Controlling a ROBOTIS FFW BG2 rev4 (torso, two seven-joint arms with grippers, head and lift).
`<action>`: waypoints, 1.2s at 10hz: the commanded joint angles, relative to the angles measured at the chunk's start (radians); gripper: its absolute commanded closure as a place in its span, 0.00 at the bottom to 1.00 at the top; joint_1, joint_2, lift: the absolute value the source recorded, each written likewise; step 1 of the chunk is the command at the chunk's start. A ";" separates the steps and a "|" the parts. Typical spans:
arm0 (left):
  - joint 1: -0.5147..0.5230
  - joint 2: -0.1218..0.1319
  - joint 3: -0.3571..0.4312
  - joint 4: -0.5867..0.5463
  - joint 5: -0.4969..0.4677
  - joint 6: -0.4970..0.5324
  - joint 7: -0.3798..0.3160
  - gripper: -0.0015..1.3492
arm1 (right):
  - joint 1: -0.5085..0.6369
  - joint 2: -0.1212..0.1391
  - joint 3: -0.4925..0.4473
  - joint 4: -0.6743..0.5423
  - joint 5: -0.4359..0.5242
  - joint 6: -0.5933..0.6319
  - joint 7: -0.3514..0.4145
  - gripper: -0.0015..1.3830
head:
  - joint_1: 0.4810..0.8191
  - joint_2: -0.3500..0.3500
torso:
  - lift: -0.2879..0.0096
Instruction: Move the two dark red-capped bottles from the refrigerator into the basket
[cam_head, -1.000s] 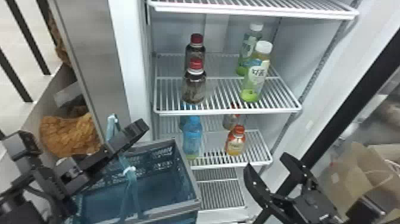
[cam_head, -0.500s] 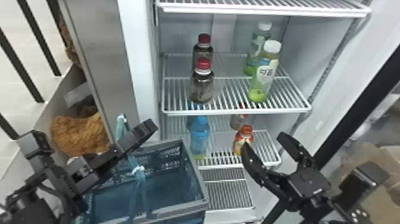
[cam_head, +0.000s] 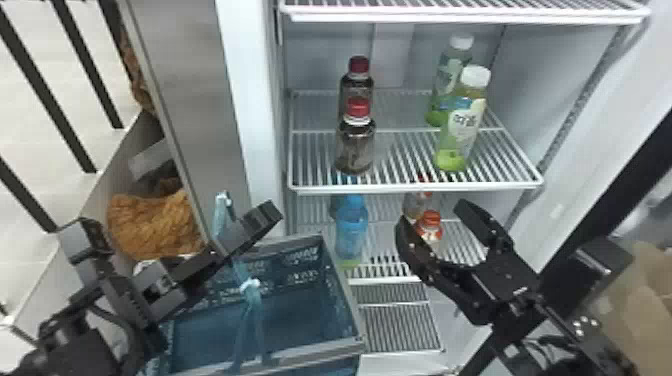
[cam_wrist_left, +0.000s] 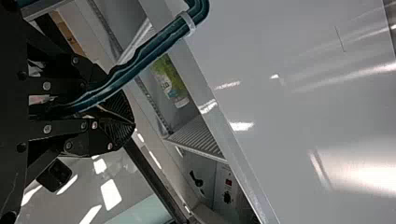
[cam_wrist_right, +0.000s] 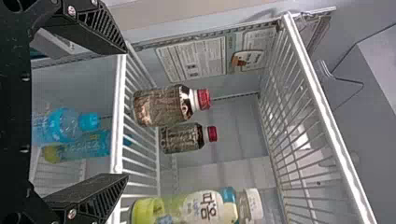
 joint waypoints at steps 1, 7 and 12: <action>0.001 0.002 -0.001 0.000 0.000 0.002 0.000 0.89 | -0.051 -0.001 0.019 0.029 -0.006 0.005 0.000 0.09 | 0.63 0.44 | 0.85; -0.004 0.006 -0.005 0.000 0.000 0.005 0.001 0.89 | -0.248 -0.001 0.089 0.154 0.004 0.037 -0.006 0.09 | 0.63 0.50 | 0.85; -0.006 0.008 -0.007 -0.002 0.004 0.005 0.000 0.89 | -0.370 0.004 0.143 0.250 0.018 0.046 -0.025 0.09 | 0.63 0.54 | 0.85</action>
